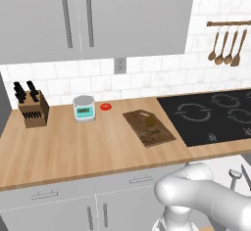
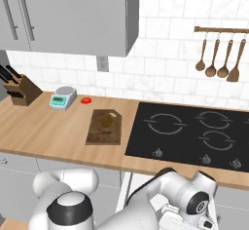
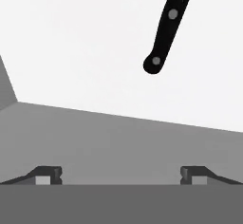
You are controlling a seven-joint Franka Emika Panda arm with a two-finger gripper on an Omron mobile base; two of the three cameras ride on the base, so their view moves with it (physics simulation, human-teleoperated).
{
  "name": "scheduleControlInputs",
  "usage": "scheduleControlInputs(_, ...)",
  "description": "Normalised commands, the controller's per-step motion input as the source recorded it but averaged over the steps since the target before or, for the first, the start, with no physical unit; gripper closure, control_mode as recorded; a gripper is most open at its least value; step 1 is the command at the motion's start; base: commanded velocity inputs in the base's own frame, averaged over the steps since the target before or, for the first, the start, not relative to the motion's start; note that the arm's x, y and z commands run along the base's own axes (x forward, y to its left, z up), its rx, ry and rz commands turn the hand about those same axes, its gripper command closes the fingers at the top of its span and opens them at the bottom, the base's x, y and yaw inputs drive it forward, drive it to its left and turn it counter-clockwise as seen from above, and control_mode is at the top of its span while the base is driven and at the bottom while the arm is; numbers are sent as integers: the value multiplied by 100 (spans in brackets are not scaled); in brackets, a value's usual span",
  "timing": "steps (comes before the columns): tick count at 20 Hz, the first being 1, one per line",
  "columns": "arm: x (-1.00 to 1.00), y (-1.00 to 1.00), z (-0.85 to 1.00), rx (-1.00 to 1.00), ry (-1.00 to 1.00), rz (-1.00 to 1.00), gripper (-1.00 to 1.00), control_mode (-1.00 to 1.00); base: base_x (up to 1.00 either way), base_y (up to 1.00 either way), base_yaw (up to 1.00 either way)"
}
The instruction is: Place the appropriate cutting tool for cutting the avocado skin on the cutting board.
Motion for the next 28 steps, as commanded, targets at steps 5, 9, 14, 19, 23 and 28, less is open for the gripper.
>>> scheduleControlInputs(5,47,0,-5,0,-8,0,-100,-100,0,0,0)
scheduleControlInputs(9,20,-1,-28,-6,0,0,-100,-100,0,0,0)
scheduleControlInputs(14,17,-8,-42,-7,-1,0,-100,-100,0,0,0)
scheduleControlInputs(19,22,-7,-18,-1,-1,0,-100,-100,0,0,0)
scheduleControlInputs(23,5,-4,-1,1,-1,0,-100,-100,0,0,0)
scheduleControlInputs(28,0,-1,0,0,0,0,-100,-100,0,0,0)
